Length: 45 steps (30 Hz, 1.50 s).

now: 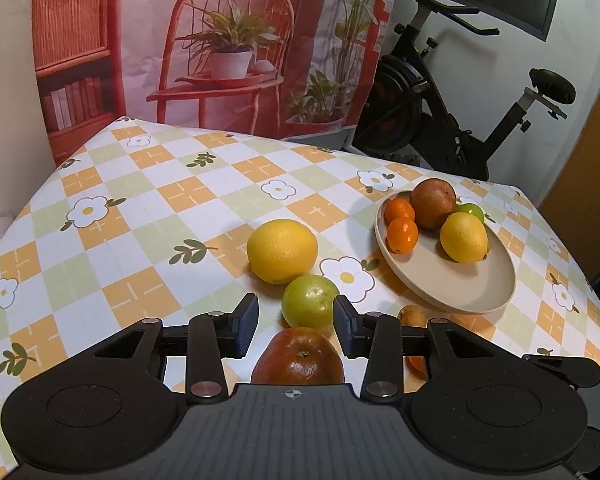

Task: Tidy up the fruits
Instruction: 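Close the right tool on a tangerine while the left tool approaches a green lime, then close the left tool on the green lime while the right tool holds the tangerine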

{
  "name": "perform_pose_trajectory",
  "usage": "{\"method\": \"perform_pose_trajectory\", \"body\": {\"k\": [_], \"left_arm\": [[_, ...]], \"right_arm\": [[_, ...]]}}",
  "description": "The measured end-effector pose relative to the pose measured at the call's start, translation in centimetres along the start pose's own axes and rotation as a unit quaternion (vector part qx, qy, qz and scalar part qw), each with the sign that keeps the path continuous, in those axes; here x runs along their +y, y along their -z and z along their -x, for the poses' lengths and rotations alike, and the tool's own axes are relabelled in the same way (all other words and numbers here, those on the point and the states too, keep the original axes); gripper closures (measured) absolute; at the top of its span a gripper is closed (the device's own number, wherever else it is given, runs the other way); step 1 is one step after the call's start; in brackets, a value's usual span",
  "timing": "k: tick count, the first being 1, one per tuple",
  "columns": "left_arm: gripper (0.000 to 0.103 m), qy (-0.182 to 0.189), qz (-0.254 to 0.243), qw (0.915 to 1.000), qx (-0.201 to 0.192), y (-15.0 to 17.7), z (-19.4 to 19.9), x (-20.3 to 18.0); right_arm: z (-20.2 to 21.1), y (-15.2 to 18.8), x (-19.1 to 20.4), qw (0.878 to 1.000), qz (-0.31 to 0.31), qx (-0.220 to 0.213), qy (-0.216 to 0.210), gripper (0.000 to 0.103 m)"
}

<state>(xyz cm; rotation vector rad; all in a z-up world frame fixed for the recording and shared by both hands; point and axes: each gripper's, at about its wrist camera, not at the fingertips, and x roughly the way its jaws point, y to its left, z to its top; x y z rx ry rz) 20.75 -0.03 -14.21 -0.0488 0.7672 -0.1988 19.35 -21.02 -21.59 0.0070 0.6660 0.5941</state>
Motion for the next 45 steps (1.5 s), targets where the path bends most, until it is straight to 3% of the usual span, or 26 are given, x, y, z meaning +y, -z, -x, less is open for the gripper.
{"method": "perform_pose_trajectory", "body": {"k": [8,23,25,27,29,45], "left_arm": [[0.059,-0.001,0.0,1.0,0.004,0.1,-0.2,-0.1],[0.059,-0.008,-0.007,0.9999,0.009,0.1,-0.4,-0.2],[0.057,-0.008,-0.009,0.9999,0.01,0.0,-0.5,-0.2],[0.047,-0.005,-0.01,0.9999,0.011,-0.1,-0.6,-0.3],[0.046,-0.002,-0.014,0.9998,0.012,-0.2,-0.7,-0.4],[0.046,0.004,-0.016,0.9978,0.064,-1.6,-4.9,-1.0]], "right_arm": [[0.3,0.0,-0.5,1.0,-0.01,-0.006,0.0,0.065],[1.7,0.0,-3.3,0.995,-0.073,-0.049,0.051,0.065],[1.8,0.1,-3.1,0.995,-0.072,-0.051,0.055,0.065],[1.8,0.1,-3.1,0.995,-0.071,-0.051,0.055,0.065],[1.8,0.1,-3.1,0.995,-0.071,-0.052,0.055,0.065],[1.9,0.1,-3.1,0.994,-0.075,-0.055,0.056,0.065]]}}
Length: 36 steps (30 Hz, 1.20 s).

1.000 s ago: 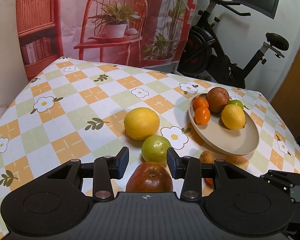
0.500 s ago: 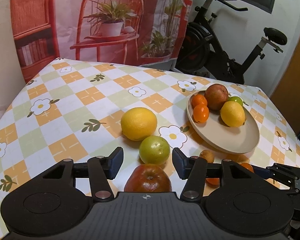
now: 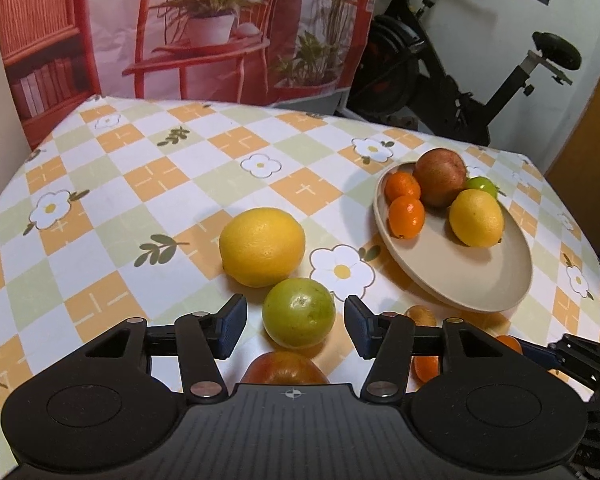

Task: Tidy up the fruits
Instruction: 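Close the left tool on the green lime while the right tool holds the tangerine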

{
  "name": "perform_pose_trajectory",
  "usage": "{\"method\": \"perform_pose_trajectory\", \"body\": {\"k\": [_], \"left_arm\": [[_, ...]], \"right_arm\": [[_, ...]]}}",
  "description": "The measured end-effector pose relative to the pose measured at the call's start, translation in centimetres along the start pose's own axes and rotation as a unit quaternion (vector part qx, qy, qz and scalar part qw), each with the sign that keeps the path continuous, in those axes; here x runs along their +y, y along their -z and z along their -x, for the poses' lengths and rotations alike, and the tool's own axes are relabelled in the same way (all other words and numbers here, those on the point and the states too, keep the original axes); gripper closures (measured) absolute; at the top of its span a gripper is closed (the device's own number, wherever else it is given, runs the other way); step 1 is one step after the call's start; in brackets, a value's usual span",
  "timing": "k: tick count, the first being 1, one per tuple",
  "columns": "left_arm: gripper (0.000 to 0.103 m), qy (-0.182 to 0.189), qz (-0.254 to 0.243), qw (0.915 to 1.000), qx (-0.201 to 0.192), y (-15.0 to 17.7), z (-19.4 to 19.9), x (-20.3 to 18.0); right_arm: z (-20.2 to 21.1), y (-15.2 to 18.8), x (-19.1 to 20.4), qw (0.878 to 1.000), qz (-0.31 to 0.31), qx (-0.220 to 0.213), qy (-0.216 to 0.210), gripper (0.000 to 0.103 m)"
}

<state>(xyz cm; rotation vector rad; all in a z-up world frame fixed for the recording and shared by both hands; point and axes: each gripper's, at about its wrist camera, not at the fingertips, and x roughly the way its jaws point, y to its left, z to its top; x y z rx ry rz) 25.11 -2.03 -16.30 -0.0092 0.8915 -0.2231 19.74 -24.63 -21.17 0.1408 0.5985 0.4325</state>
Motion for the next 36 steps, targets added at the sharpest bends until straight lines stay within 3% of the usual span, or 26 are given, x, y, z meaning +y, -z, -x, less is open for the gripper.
{"method": "perform_pose_trajectory", "body": {"k": [17,36], "left_arm": [[0.05,-0.004,0.017,0.9991,0.038,-0.7,-2.8,-0.1],[0.053,0.002,0.008,0.9997,0.023,0.3,-2.3,-0.5]], "right_arm": [[-0.2,0.0,0.1,1.0,0.002,0.005,-0.006,0.065],[-0.3,0.0,-0.2,1.0,-0.003,0.003,-0.008,0.065]]}}
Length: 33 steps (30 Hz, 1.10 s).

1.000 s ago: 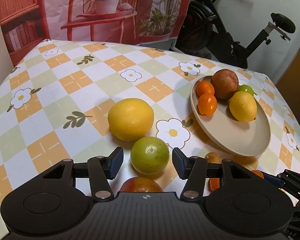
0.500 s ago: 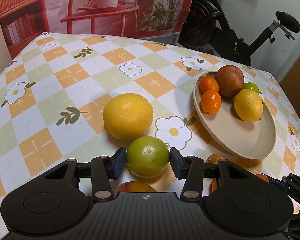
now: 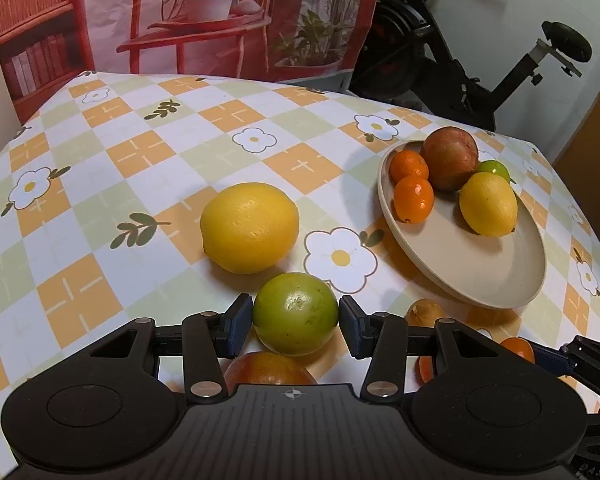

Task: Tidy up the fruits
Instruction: 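Close the left tool on the green lime while the right tool holds the tangerine, then carry the lime with the left tool and the tangerine with the right tool to the plate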

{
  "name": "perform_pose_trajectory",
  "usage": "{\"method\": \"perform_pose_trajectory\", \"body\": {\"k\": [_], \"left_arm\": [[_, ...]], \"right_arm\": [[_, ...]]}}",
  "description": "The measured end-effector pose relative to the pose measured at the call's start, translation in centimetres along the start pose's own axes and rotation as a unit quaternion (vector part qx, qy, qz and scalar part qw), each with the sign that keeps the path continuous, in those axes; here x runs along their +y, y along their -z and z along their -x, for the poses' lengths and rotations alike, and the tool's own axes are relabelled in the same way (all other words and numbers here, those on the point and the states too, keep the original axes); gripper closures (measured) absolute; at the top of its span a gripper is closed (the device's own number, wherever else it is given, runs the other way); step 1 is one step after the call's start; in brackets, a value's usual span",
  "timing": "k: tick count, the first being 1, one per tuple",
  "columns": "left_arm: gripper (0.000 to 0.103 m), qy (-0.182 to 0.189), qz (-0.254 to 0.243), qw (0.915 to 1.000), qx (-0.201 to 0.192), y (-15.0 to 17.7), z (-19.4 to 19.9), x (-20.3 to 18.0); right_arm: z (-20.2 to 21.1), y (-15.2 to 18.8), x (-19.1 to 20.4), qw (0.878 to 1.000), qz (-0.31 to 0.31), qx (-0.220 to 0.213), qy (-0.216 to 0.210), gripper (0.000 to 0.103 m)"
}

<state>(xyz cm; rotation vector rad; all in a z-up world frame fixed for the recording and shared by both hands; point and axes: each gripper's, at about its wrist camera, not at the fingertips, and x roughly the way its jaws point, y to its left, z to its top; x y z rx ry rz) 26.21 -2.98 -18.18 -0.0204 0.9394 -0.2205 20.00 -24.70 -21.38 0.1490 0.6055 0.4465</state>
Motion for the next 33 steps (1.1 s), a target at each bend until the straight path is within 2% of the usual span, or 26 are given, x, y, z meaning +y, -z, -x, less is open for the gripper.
{"method": "perform_pose_trajectory", "body": {"k": [21,33], "left_arm": [[0.053,0.002,-0.024,0.9995,-0.018,-0.1,1.6,-0.8],[0.053,0.021,-0.037,0.9986,-0.03,0.1,3.2,-1.5]], "right_arm": [[0.1,0.1,-0.2,1.0,-0.005,-0.006,0.0,0.065],[0.8,-0.3,-0.2,1.0,-0.002,-0.022,0.011,0.065]]}}
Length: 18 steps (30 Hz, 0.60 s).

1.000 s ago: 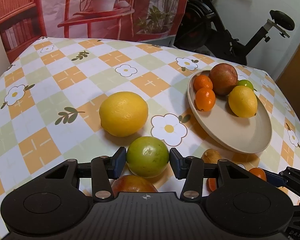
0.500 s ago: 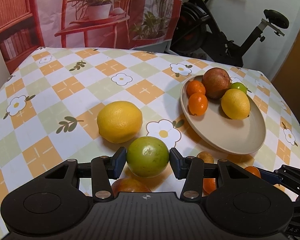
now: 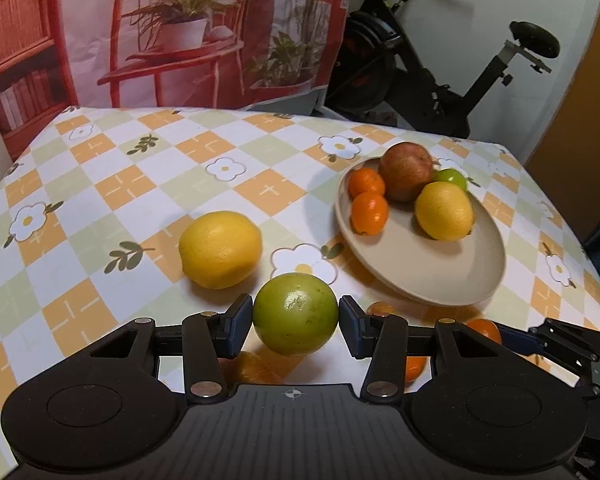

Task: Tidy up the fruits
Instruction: 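Carry the lime with the left tool and the tangerine with the right tool to the plate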

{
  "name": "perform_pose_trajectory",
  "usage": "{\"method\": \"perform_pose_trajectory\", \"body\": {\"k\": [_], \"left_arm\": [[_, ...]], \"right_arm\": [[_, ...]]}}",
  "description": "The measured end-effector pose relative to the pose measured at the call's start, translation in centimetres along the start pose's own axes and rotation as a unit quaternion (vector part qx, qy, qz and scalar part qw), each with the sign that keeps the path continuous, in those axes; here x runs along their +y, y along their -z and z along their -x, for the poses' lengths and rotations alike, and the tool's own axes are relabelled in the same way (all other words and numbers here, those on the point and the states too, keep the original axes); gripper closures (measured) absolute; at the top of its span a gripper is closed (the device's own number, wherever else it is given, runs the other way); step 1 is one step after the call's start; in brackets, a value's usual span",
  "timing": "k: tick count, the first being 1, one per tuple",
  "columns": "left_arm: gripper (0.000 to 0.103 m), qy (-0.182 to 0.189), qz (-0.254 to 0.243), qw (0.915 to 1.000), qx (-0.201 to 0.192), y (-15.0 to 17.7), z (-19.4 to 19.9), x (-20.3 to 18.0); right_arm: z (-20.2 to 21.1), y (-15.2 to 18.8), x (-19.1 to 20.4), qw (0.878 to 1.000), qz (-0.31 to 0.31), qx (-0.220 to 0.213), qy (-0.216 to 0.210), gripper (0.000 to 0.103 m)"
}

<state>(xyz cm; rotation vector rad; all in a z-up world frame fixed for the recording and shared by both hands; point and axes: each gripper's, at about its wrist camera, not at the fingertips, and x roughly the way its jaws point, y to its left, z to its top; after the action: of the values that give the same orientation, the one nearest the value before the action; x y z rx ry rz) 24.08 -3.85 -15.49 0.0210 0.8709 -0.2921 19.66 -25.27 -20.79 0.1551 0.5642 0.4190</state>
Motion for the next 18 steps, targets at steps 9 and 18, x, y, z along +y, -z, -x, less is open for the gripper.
{"method": "perform_pose_trajectory", "body": {"k": [9,18], "left_arm": [[0.053,0.024,-0.022,0.9994,-0.013,-0.5,0.4,-1.9],[0.053,0.039,-0.039,0.9984,-0.014,-1.6,-1.0,-3.3]], "right_arm": [[0.8,-1.1,-0.9,1.0,0.01,-0.016,0.017,0.065],[0.3,-2.9,-3.5,0.998,0.019,-0.031,0.056,0.065]]}}
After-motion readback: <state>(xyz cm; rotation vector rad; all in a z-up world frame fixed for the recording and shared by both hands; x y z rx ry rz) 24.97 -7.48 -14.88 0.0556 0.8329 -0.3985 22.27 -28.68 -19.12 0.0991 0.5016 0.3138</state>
